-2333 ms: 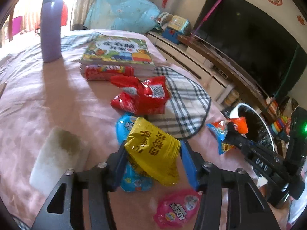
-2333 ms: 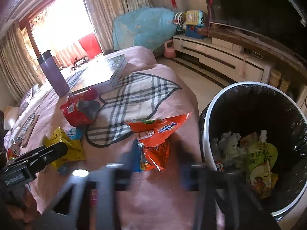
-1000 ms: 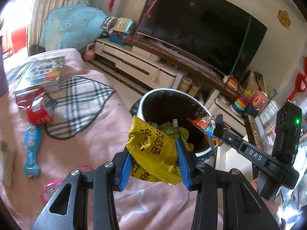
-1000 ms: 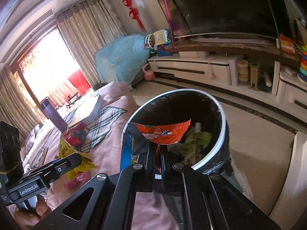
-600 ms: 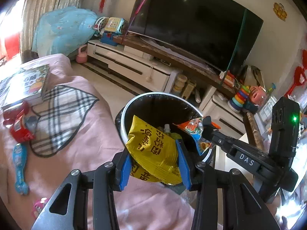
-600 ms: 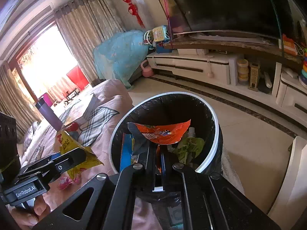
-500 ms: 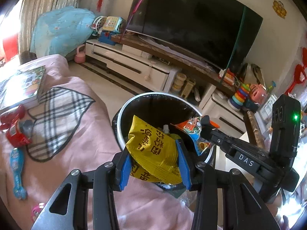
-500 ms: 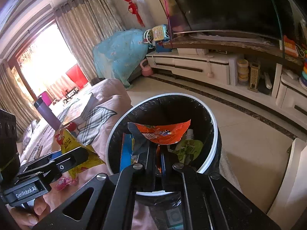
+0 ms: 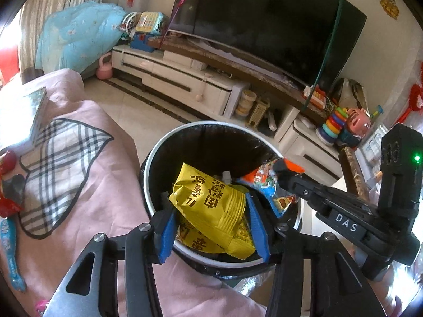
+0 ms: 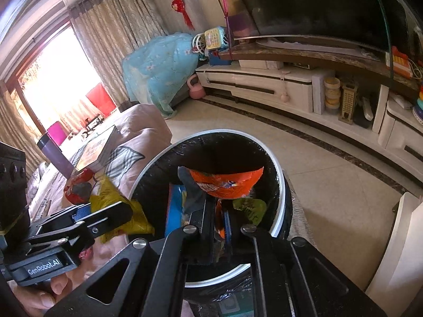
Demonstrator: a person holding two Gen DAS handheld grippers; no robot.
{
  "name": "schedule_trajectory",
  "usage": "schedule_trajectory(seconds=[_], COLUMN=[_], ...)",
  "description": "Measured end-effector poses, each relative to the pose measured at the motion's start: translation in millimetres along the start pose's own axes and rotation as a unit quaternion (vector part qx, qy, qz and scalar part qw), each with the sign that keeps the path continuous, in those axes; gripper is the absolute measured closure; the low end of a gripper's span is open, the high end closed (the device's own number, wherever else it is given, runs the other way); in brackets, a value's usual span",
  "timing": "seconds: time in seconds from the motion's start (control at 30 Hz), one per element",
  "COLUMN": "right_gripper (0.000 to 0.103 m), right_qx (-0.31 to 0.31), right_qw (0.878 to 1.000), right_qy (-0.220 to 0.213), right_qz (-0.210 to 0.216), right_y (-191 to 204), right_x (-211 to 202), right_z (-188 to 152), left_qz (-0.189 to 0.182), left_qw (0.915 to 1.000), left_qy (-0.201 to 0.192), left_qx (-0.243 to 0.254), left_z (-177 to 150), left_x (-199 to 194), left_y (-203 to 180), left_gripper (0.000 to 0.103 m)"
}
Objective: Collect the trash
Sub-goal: 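Carry both wrappers over the bin and open both tools, then move both open tools back to the bed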
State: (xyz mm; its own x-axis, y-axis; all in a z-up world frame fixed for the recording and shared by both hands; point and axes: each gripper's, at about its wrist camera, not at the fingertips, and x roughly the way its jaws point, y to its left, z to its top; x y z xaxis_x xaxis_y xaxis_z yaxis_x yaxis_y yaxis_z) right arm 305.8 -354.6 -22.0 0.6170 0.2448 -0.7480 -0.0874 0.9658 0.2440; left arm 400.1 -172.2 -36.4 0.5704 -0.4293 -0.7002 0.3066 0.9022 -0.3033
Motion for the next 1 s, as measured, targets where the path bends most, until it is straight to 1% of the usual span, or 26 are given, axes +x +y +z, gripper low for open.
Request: schedule_trajectory(seconds=[0.03, 0.1, 0.17, 0.2, 0.23, 0.27, 0.3, 0.33, 0.47, 0.57, 0.63, 0.73, 0.83, 1.0], right_gripper=[0.094, 0.094, 0.091, 0.085, 0.07, 0.062, 0.05, 0.048, 0.048, 0.043, 0.031, 0.02, 0.015, 0.013], right_qx=[0.0, 0.001, 0.002, 0.003, 0.006, 0.008, 0.009, 0.01, 0.013, 0.014, 0.016, 0.018, 0.012, 0.0], right_qw=[1.0, 1.0, 1.0, 1.0, 1.0, 1.0, 1.0, 1.0, 1.0, 1.0, 0.999, 0.999, 0.998, 0.997], right_qy=[0.001, 0.003, 0.005, 0.005, 0.004, 0.003, 0.0, -0.001, -0.007, -0.014, -0.018, -0.026, -0.027, -0.02], right_qz=[0.0, 0.002, 0.003, 0.003, 0.006, 0.009, 0.009, 0.009, 0.012, 0.017, 0.024, 0.039, 0.051, 0.073], right_y=[-0.1, -0.2, -2.6, -3.4, -4.7, -5.7, -6.1, -6.1, -3.1, 2.5, 8.4, 22.6, 40.2, 72.8], right_x=[0.7, 2.2, 3.6, 3.4, 3.0, 2.1, 1.0, 0.4, -6.7, -13.3, -17.4, -24.2, -26.7, -25.1], right_z=[0.0, 0.6, 1.3, 0.8, 0.8, 0.6, 0.0, -0.4, -2.5, -6.0, -9.3, -18.8, -28.5, -48.7], left_qz=[-0.001, 0.003, 0.003, 0.003, 0.004, 0.004, 0.005, 0.006, 0.009, 0.012, 0.015, 0.02, 0.028, 0.042], left_qw=[1.0, 0.9999, 0.9999, 0.9999, 0.9999, 0.9999, 0.9999, 0.9999, 0.9997, 0.9994, 0.9991, 0.9983, 0.9974, 0.9942], left_qy=[0.005, 0.01, 0.009, 0.009, 0.009, 0.008, 0.007, 0.006, 0.0, -0.002, -0.003, -0.003, -0.003, -0.013], left_qx=[-0.002, -0.004, -0.008, -0.01, -0.012, -0.013, -0.014, -0.014, -0.022, -0.032, -0.039, -0.054, -0.066, -0.098], left_z=[0.3, 2.0, 3.0, 2.9, 1.8, 0.6, -0.9, -2.5, -14.6, -29.3, -38.1, -54.9, -68.6, -94.5], left_x=[2.9, 6.3, 5.2, 4.0, 2.5, 0.5, -2.1, -4.4, -19.6, -34.1, -43.7, -61.5, -78.9, -115.8], left_y=[0.5, 0.6, 1.8, 2.5, 3.4, 3.9, 4.9, 5.3, 11.0, 19.4, 25.4, 39.0, 53.2, 81.9], left_gripper=[0.05, 0.04, 0.037, 0.034, 0.033, 0.033, 0.033, 0.033, 0.029, 0.028, 0.028, 0.027, 0.027, 0.027])
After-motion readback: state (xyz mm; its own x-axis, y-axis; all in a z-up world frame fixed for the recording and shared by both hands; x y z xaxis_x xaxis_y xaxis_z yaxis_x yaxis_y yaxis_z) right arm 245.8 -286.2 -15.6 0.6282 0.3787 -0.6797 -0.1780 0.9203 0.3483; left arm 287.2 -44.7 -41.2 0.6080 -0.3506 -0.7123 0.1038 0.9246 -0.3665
